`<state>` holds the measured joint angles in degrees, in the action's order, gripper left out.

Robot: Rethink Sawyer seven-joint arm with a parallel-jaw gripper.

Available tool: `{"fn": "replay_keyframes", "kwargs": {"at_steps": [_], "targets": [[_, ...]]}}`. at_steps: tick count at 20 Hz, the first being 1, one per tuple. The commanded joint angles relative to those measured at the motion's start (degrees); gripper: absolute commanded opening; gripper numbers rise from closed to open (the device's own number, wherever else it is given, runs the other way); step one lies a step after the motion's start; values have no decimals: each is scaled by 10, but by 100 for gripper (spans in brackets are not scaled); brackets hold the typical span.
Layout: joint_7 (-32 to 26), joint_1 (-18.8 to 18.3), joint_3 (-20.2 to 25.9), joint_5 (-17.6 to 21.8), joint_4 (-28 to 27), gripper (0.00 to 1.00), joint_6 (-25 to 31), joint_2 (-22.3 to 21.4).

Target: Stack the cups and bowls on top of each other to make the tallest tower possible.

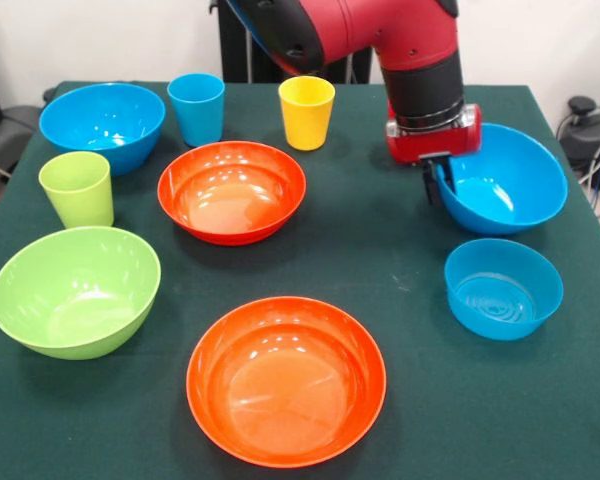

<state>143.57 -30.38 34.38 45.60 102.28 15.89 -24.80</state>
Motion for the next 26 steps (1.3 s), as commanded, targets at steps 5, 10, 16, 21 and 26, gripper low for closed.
{"fn": "replay_keyframes", "kwargs": {"at_steps": [5, 10, 16, 21, 26], "targets": [[-71, 5, -62, 25, -89, 0, 78, -44], [-103, -7, -48, 15, -100, 0, 105, -47], [-123, -15, -42, 26, -114, 0, 122, -40], [-128, -17, -43, 42, -119, 0, 120, -32], [-128, -16, -48, 54, -120, 0, 111, -28]]}}
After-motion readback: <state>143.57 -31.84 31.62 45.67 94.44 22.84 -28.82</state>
